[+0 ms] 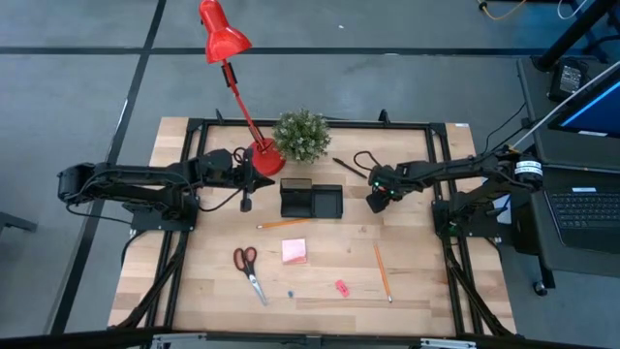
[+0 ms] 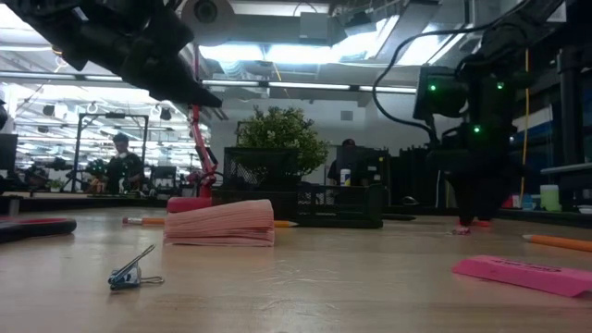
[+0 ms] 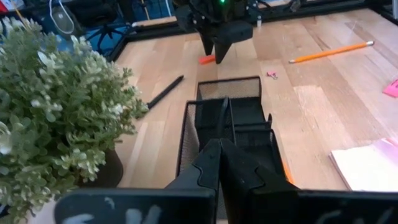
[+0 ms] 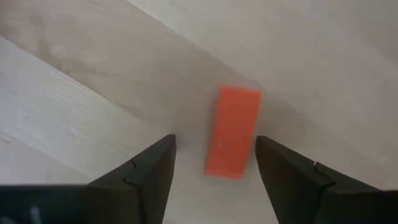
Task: Pick and place office supplies into organizer
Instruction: Put the orange eraser into the black desk organizer
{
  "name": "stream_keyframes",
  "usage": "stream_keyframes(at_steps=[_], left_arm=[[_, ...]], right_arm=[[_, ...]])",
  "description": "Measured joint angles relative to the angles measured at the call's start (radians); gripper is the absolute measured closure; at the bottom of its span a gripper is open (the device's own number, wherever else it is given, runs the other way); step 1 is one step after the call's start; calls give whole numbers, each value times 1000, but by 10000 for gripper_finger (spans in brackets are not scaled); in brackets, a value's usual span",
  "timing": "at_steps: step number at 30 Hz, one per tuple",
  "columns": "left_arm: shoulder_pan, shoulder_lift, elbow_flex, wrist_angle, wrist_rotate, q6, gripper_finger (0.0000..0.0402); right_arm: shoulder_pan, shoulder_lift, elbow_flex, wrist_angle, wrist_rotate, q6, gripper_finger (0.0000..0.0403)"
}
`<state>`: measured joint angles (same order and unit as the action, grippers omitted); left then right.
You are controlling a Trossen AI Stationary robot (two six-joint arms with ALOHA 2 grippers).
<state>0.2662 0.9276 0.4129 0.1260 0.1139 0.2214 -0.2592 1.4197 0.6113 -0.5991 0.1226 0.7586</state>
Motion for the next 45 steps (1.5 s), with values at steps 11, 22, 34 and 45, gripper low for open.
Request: stream_keyframes(at_steps=[11, 22, 34, 45], left_arm=[[0, 0, 0, 5, 0, 0, 400], [0, 0, 0, 5, 0, 0, 400], [0, 0, 0, 5, 0, 0, 399], [0, 0, 0, 5, 0, 0, 399]], right_arm=[[-54, 0, -1, 32, 15, -5, 178], [-55, 0, 0, 26, 7, -34, 196], [-55, -6, -49, 54, 15, -6, 241], [-55, -5, -51, 65, 10, -85, 269]])
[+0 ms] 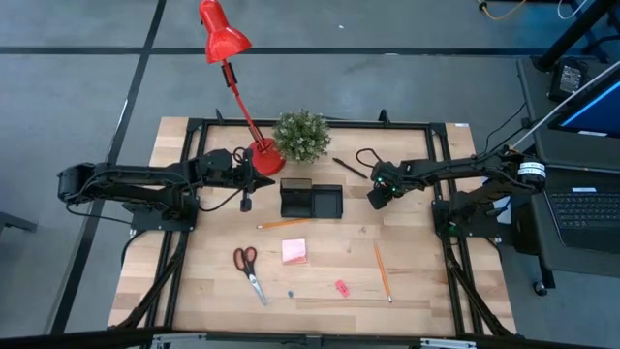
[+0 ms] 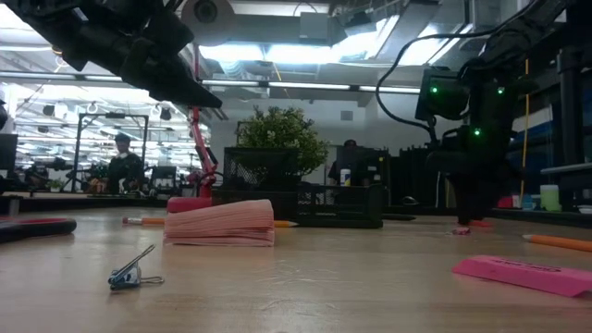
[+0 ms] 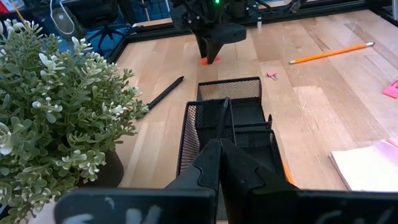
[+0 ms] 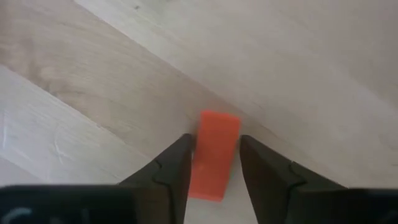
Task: Pick and place office supplies into organizer
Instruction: Put the orange eraser into the black desk organizer
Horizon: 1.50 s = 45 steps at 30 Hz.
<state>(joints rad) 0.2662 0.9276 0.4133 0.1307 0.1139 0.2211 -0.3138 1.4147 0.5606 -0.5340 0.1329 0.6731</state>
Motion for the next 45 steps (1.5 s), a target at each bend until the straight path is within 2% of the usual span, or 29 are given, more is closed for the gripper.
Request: stream_keyframes(at_steps=[10, 29, 45], left_arm=[[0, 0, 0, 0, 0, 0, 399], [0, 0, 0, 0, 0, 0, 400], [0, 0, 0, 0, 0, -2, 399]], right_arm=[[0, -4, -2, 0, -2, -27, 301], [5, -8, 103, -19, -7, -111, 300], [133, -11, 344, -7, -3, -271, 299]])
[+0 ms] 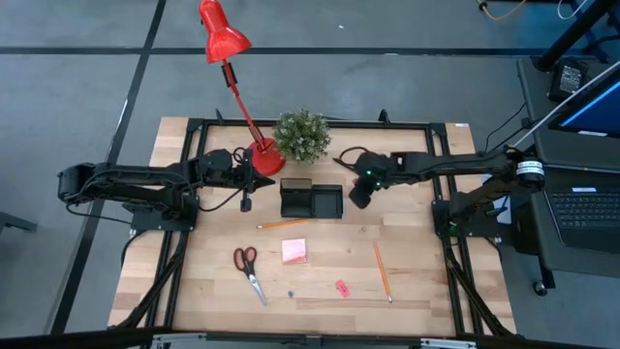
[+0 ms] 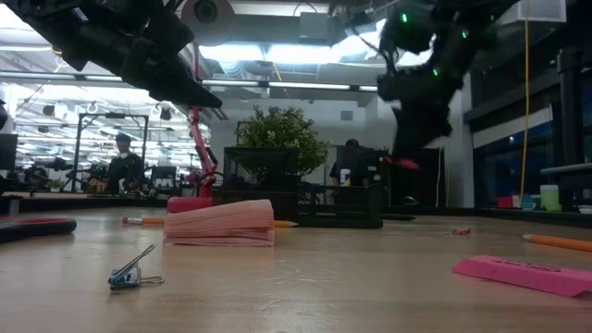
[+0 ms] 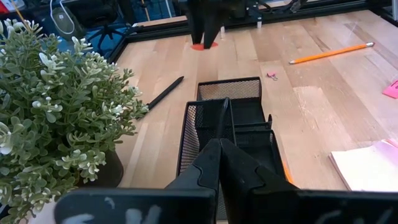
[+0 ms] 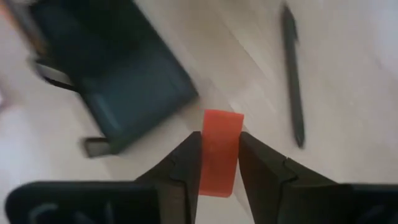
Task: Pick and place office supplies into organizer
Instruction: Put the orange eraser into the black desk organizer
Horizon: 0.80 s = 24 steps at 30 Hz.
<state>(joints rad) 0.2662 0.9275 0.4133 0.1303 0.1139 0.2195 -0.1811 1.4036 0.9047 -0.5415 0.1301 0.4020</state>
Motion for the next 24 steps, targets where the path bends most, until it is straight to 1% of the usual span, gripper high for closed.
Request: stream_keyframes(at_steps=[7, 17, 24], left_arm=[[0, 0, 0, 0, 0, 0, 399], [0, 0, 0, 0, 0, -15, 399], [0, 0, 0, 0, 0, -15, 400]], right_arm=[[59, 0, 86, 7, 0, -95, 299], [164, 2, 89, 201, 2, -176, 299], [255, 2, 89, 281, 0, -248, 299]])
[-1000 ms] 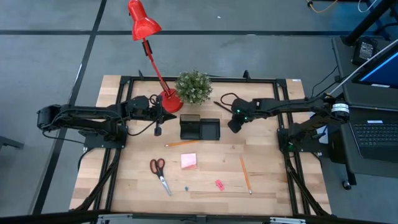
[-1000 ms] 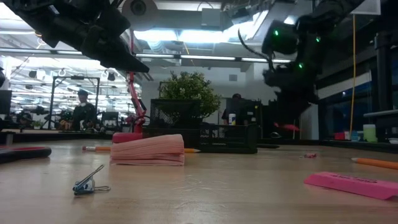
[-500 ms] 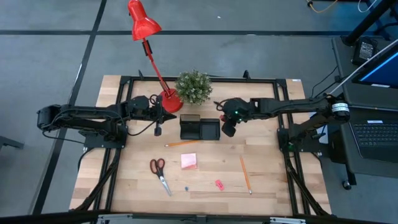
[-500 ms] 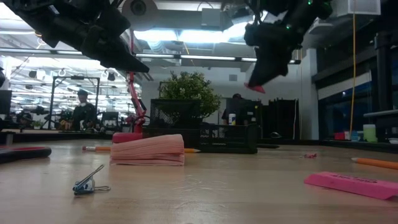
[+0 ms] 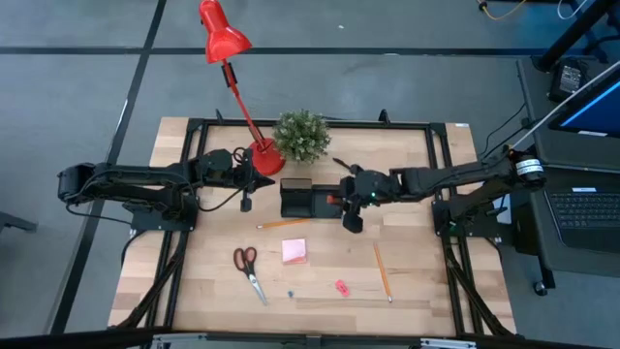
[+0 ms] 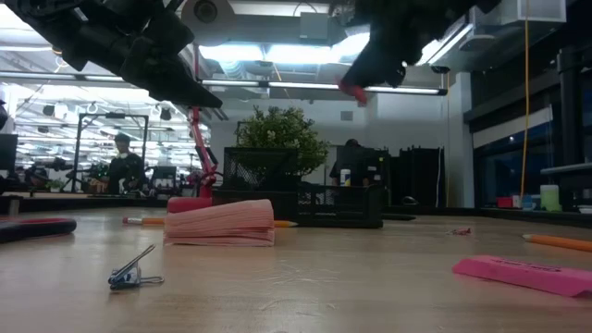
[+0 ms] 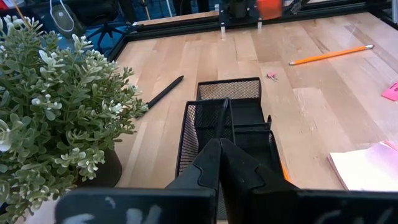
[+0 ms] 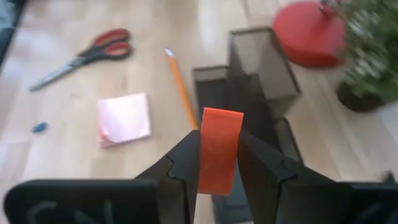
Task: Pick and place office supplies into organizer
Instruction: Put the orange eraser into the black desk organizer
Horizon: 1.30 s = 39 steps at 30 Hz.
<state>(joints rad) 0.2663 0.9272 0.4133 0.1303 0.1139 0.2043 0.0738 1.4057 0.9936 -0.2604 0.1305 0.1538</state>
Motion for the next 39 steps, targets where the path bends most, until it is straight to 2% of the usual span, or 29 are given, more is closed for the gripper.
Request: stream_keyframes(at_steps=[12, 22, 31, 39], left_arm=[[0, 0, 0, 0, 3, 0, 399], [-1, 0, 0, 2, 12, -2, 399], [-1, 0, 0, 1, 12, -4, 400], [-1, 0, 0, 0, 12, -8, 399]], right_arm=[[68, 108, 0, 210, -1, -113, 299], [39, 203, -2, 320, -2, -114, 299], [5, 311, 0, 495, -3, -163, 299], [-30, 416, 119, 442, -79, -190, 299]])
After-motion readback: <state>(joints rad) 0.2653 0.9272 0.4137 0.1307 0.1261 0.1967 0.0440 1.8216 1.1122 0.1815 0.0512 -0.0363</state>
